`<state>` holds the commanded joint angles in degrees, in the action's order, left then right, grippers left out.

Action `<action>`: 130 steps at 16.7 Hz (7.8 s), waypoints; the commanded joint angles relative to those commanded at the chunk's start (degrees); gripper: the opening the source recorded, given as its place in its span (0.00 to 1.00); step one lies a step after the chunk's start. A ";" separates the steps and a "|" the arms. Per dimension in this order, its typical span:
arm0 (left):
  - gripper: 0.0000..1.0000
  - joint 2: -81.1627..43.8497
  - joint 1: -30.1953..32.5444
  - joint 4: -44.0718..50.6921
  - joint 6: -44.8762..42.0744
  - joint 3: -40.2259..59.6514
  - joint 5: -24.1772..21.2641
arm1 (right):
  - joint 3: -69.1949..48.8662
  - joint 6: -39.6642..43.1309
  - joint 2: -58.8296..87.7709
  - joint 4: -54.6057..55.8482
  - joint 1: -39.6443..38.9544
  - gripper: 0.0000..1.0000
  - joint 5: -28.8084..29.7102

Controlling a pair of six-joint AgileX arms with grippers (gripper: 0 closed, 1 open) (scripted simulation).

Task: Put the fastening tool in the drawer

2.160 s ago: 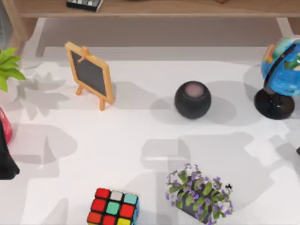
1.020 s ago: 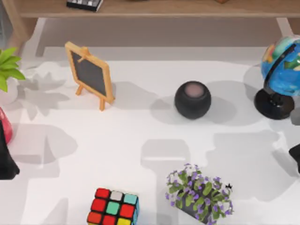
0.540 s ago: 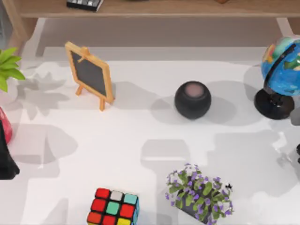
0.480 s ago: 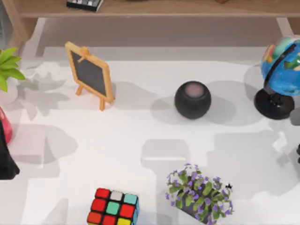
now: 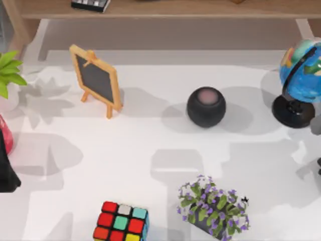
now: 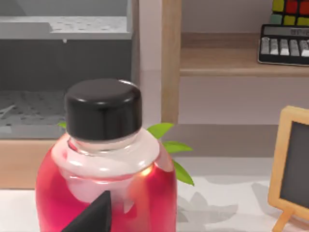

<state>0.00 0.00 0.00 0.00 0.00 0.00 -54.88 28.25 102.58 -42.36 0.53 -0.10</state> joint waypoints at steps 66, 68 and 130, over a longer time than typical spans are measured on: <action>1.00 0.00 0.00 0.00 0.00 0.00 0.00 | -92.05 -14.63 36.36 -39.23 24.66 0.00 -2.80; 1.00 0.00 0.00 0.00 0.00 0.00 0.00 | -91.52 -14.37 36.56 -38.49 24.30 0.00 -2.94; 1.00 0.00 0.00 0.00 0.00 0.00 0.00 | 11.78 45.23 8.23 105.10 51.63 1.00 -30.97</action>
<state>0.00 0.00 0.00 0.00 0.00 0.00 -43.09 73.48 110.81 62.74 52.15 -31.07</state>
